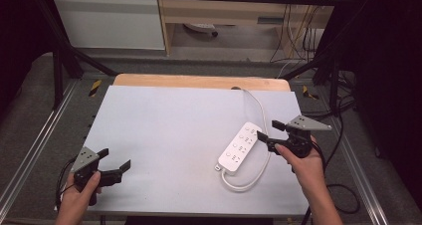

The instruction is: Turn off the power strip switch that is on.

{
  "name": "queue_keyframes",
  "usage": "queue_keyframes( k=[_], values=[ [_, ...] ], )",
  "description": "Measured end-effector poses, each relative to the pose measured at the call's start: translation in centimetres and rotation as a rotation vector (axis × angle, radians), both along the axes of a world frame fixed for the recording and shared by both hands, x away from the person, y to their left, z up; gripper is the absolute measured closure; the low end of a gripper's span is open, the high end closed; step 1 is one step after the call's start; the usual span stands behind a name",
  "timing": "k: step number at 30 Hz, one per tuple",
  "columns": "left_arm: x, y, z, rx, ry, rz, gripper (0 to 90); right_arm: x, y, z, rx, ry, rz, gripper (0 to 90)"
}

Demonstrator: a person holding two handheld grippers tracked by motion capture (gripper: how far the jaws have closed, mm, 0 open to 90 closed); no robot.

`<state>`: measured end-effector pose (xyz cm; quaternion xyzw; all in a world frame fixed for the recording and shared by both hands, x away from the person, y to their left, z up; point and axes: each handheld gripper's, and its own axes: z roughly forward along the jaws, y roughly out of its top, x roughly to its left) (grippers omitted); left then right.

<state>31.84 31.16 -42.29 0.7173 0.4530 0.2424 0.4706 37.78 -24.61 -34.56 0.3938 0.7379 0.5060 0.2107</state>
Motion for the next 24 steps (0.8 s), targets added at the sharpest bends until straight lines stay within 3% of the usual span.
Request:
queue_keyframes(
  k=[13, 24],
  values=[
    [0.0, 0.0, 0.0, 0.001, 0.001, 0.001, 6.0, 1.2, 1.4, 0.3, -0.016, 0.06, 0.047, 70.9],
    [0.0, 0.0, 0.0, -0.002, 0.0, 0.003, 6.0, 2.2, 2.6, -0.2, -0.021, 0.055, 0.048, 86.9]
  ],
)
